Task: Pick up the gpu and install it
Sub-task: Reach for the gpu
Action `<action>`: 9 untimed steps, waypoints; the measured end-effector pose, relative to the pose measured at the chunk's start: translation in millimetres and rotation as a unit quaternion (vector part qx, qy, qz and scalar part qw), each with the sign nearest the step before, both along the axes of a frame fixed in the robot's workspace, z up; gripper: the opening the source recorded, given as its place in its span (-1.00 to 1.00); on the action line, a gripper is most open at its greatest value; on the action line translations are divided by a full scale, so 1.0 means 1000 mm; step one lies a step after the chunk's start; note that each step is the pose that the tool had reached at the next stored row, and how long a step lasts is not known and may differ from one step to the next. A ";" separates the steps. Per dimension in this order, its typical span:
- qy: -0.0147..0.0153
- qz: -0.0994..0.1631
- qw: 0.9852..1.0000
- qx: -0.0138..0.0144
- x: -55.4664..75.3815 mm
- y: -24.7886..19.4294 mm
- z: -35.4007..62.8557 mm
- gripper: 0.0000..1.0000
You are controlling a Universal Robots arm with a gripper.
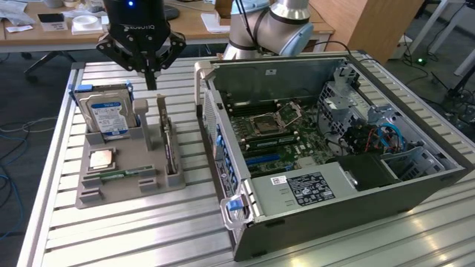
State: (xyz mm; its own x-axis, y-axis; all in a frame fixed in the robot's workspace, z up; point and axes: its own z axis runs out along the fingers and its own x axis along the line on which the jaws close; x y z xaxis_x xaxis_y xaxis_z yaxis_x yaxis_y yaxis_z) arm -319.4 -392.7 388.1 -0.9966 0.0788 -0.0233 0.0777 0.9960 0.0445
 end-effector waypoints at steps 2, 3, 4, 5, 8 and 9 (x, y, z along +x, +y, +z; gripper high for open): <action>0.000 0.000 1.000 0.000 0.000 -0.0016 -0.0001 -0.79; 0.000 0.000 1.000 0.000 0.000 -0.0020 0.0000 -0.79; 0.000 0.000 1.000 0.000 0.000 -0.0024 -0.0001 -0.79; 0.000 0.000 1.000 0.000 -0.001 -0.0029 -0.0001 -0.79; 0.000 0.000 1.000 0.000 -0.001 -0.0031 -0.0002 -0.79; 0.000 0.000 1.000 0.000 -0.001 -0.0032 -0.0002 -0.79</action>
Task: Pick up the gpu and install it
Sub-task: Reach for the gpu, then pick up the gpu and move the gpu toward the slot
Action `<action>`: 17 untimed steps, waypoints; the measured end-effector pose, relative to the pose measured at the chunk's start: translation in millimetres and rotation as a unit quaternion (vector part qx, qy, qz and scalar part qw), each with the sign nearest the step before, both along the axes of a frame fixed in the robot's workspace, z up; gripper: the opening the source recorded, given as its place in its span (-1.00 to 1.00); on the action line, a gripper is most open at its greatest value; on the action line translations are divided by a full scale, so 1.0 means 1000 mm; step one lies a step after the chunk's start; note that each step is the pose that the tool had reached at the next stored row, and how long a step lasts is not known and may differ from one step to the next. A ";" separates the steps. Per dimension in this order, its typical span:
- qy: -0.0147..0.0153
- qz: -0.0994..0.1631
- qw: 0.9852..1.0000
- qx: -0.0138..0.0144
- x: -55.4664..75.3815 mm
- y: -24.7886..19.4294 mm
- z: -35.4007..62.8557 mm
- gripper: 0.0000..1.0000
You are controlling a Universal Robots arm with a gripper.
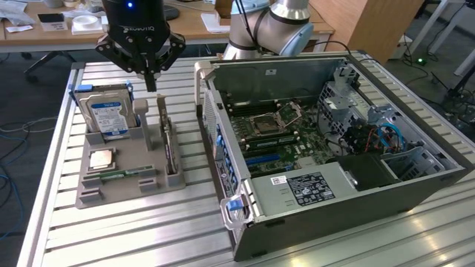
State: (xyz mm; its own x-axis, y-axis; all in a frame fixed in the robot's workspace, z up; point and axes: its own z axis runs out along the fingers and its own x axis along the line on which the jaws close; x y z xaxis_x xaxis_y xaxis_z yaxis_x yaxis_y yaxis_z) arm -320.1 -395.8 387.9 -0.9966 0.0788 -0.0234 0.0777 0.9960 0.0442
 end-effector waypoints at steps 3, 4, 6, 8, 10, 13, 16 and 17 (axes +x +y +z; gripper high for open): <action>0.000 0.000 1.000 0.000 0.000 0.0000 0.0000 -0.79; 0.000 0.000 1.000 0.000 0.000 0.0000 0.0000 -0.79; 0.000 0.000 1.000 0.000 0.000 0.0000 0.0000 -0.79; 0.000 0.000 1.000 0.000 0.000 0.0000 0.0000 -0.79; 0.000 0.000 1.000 0.000 0.000 0.0000 0.0000 -0.79; 0.000 0.000 1.000 0.000 0.000 0.0000 0.0000 -0.77; 0.000 0.000 1.000 0.000 0.000 0.0000 0.0000 -0.54; 0.000 0.000 1.000 0.000 0.000 0.0000 0.0000 -0.41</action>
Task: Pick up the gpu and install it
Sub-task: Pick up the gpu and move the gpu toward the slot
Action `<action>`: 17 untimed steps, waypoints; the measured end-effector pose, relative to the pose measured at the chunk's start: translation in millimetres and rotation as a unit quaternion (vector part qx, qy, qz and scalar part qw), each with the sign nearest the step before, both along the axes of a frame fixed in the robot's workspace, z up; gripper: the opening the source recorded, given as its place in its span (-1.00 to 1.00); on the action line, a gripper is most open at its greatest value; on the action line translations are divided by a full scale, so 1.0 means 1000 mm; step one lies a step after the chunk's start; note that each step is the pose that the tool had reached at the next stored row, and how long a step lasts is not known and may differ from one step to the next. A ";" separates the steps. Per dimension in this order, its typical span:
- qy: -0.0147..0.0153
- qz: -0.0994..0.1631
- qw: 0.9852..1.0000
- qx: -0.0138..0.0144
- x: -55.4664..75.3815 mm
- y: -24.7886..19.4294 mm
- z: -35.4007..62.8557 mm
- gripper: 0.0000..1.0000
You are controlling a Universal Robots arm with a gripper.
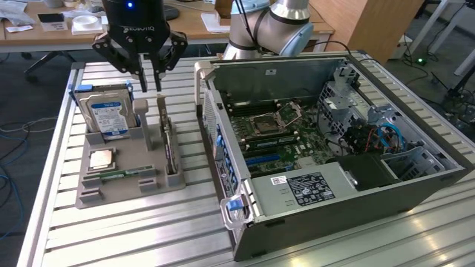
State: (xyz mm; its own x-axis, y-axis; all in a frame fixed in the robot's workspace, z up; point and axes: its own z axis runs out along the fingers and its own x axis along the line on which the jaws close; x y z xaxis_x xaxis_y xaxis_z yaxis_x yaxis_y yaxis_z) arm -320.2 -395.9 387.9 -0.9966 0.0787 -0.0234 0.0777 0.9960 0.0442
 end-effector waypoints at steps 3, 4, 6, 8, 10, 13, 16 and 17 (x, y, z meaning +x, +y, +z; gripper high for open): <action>0.000 0.000 1.000 0.000 0.000 0.0000 0.0000 -0.18; 0.000 0.000 1.000 0.000 0.000 0.0000 0.0000 -0.18; 0.000 0.000 1.000 0.000 0.000 0.0000 0.0000 -0.05; 0.000 0.000 1.000 0.000 0.000 0.0000 0.0000 -0.05; 0.000 0.000 1.000 0.000 0.000 0.0000 -0.0005 -0.05; 0.000 0.000 1.000 0.000 0.000 0.0000 -0.0029 -0.05; 0.000 0.000 1.000 0.000 0.000 0.0000 -0.0065 -0.05; 0.000 0.000 1.000 0.000 0.000 0.0001 -0.0080 -0.05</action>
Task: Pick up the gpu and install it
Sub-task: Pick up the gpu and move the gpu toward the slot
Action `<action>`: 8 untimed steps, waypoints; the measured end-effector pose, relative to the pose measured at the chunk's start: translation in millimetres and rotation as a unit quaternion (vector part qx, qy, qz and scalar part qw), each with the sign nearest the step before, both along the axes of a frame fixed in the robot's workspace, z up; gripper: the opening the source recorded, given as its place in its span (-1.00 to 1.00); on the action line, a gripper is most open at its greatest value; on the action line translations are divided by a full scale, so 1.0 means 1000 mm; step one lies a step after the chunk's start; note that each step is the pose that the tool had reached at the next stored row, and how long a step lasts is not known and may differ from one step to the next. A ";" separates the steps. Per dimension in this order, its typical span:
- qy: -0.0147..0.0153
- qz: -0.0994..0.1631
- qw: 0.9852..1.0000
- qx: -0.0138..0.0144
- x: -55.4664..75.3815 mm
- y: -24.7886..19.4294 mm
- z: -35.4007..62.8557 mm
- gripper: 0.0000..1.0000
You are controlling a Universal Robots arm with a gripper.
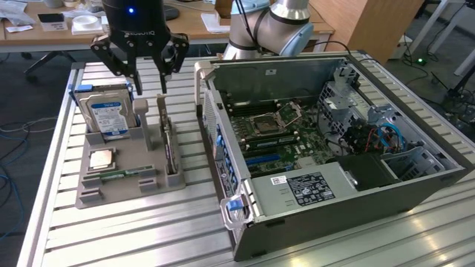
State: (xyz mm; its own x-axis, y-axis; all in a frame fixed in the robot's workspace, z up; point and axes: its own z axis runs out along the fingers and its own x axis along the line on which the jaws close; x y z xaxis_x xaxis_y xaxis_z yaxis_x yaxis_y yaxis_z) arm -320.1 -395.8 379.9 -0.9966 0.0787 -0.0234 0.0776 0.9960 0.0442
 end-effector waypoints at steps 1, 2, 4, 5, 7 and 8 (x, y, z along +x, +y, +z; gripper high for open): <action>0.000 0.000 1.000 0.000 0.000 0.0001 -0.0016 -0.05; 0.000 0.000 1.000 0.000 0.000 0.0001 -0.0034 -0.05; 0.000 0.000 1.000 0.000 0.000 0.0003 -0.0071 -0.05; 0.000 0.000 1.000 0.000 0.000 0.0004 -0.0088 -0.05; 0.000 0.000 1.000 0.000 0.000 0.0007 -0.0126 -0.05; 0.000 0.000 1.000 0.000 0.000 0.0009 -0.0144 -0.05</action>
